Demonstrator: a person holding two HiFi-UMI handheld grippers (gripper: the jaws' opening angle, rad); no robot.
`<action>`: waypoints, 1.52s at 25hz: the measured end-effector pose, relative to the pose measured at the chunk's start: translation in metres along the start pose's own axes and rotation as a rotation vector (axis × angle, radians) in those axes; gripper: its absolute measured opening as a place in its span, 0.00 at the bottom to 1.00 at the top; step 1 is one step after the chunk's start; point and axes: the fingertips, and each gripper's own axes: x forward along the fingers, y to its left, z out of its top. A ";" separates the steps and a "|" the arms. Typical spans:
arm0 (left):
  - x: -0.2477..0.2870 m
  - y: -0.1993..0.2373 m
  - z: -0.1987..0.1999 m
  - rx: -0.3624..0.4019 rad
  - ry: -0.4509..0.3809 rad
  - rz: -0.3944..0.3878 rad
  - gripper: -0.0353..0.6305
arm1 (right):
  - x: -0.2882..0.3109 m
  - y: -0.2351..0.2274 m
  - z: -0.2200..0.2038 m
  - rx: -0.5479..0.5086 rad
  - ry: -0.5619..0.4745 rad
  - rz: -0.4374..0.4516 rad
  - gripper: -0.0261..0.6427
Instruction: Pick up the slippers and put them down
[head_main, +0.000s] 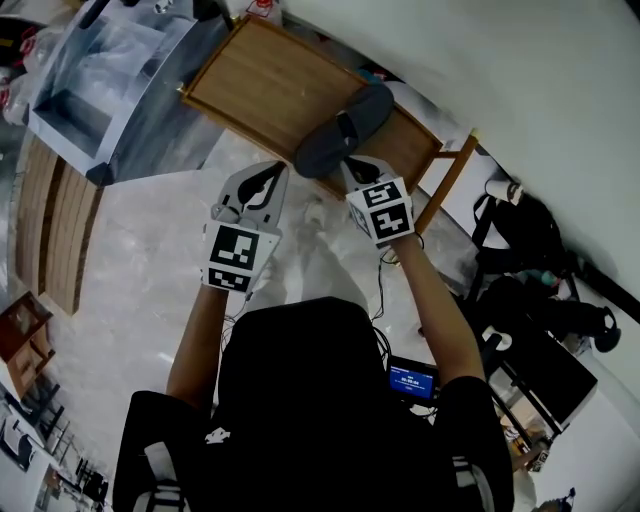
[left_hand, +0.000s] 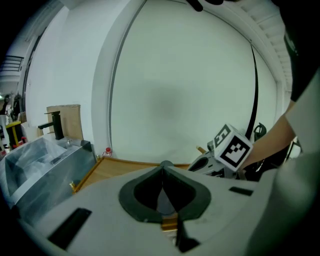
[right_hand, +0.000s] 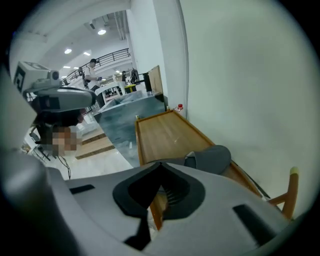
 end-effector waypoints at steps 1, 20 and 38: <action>0.002 0.000 -0.003 -0.004 0.005 0.001 0.06 | 0.005 -0.004 -0.002 0.026 0.007 0.001 0.02; 0.012 0.014 -0.050 -0.020 0.110 0.044 0.06 | 0.088 -0.045 -0.045 0.517 0.158 0.039 0.29; 0.011 0.022 -0.053 -0.064 0.105 0.045 0.06 | 0.104 -0.042 -0.051 0.504 0.210 -0.047 0.06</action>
